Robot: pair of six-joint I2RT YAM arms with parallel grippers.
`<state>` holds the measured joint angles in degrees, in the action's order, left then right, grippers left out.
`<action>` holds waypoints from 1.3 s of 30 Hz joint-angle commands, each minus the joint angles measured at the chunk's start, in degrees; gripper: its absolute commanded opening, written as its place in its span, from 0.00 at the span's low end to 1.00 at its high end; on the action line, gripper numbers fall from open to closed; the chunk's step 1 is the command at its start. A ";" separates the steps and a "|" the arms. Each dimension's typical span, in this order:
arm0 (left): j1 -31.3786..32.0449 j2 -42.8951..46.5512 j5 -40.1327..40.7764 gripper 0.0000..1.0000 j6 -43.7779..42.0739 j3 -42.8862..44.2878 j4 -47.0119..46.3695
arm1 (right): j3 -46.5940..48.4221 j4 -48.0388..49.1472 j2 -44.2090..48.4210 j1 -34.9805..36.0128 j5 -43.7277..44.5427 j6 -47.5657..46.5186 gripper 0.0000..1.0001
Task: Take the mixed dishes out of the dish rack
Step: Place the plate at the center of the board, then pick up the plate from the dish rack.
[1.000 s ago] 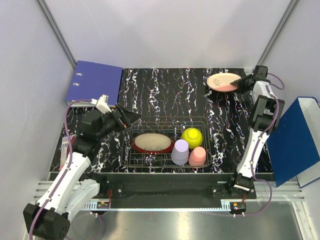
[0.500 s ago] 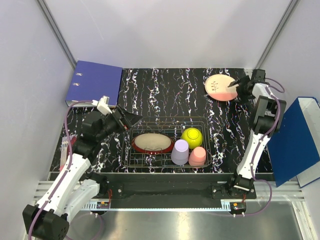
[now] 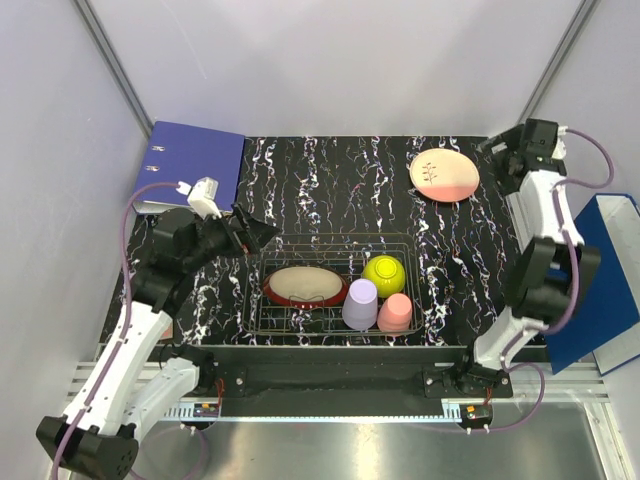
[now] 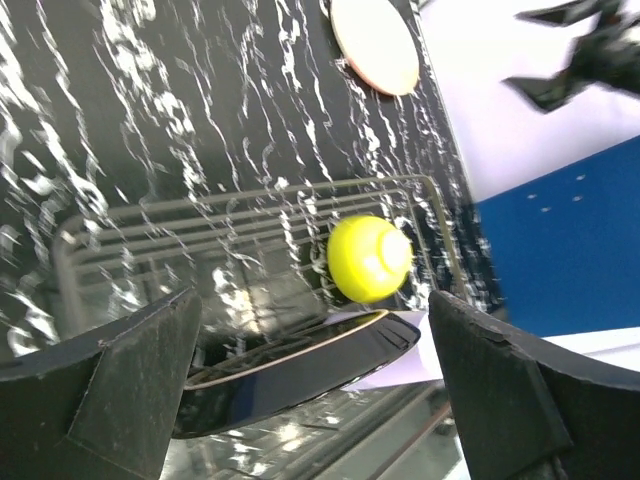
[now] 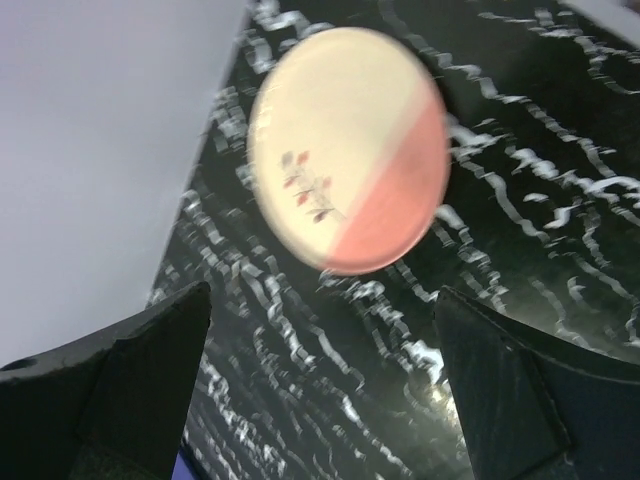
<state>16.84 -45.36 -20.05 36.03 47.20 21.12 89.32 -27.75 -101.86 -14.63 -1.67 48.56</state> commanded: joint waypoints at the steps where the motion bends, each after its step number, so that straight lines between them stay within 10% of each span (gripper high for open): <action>1: 2.22 1.77 3.52 0.99 -14.65 5.97 4.61 | -5.55 9.43 12.55 8.99 -2.62 -3.37 0.99; 13: 18.23 5.20 4.95 0.99 -54.39 -3.60 -3.72 | -29.10 20.10 41.89 24.74 -17.39 -6.37 0.94; 39: 19.81 -9.56 -7.19 0.80 -61.78 -3.78 -6.00 | -34.65 13.59 52.47 25.01 -21.70 -9.36 0.93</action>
<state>36.45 -53.49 -24.27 -22.87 44.88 20.08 54.33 -16.19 -50.11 10.09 -21.61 39.33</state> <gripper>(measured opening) 0.840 0.928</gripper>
